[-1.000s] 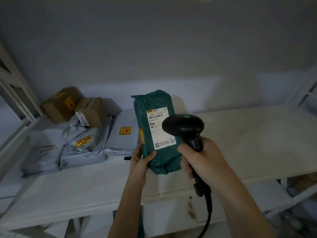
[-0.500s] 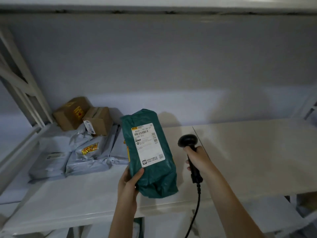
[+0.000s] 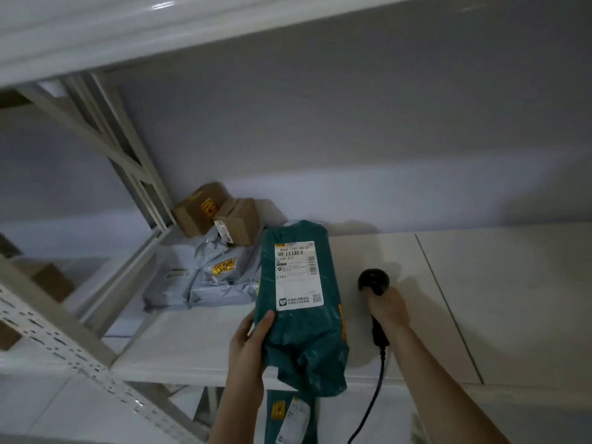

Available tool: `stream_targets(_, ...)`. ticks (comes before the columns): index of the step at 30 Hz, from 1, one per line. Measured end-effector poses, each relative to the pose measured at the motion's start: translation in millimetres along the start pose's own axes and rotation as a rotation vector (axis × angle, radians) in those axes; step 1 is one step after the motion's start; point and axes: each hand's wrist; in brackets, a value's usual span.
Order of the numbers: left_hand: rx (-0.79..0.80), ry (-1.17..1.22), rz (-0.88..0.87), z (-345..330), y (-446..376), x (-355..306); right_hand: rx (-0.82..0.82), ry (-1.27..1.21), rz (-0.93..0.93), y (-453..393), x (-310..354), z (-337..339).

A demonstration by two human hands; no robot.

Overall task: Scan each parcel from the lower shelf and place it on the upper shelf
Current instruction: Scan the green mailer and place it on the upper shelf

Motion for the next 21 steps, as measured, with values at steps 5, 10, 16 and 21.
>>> stream_targets(5,-0.086,0.015,0.018,13.6,18.0,-4.0,-0.244,0.196,0.069,22.7,2.9,3.4)
stream_targets(10,-0.087,0.005,0.038,5.0,25.9,-8.8,-0.111,-0.312,0.789,117.5,-4.1,8.2)
stream_targets(16,0.058,0.025,0.019,-1.2,33.1,-12.5,0.355,-0.604,0.579,166.9,-12.7,2.0)
stream_targets(21,0.348,-0.134,-0.033,15.1,50.8,-15.0,0.337,-0.615,0.555,196.2,-0.6,15.5)
Point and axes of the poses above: each hand's wrist, its own y-axis away from the middle knuckle, its own z-axis out of the back of the hand, x = y × z, and after that the axes turned 4 degrees about -z, right-handed
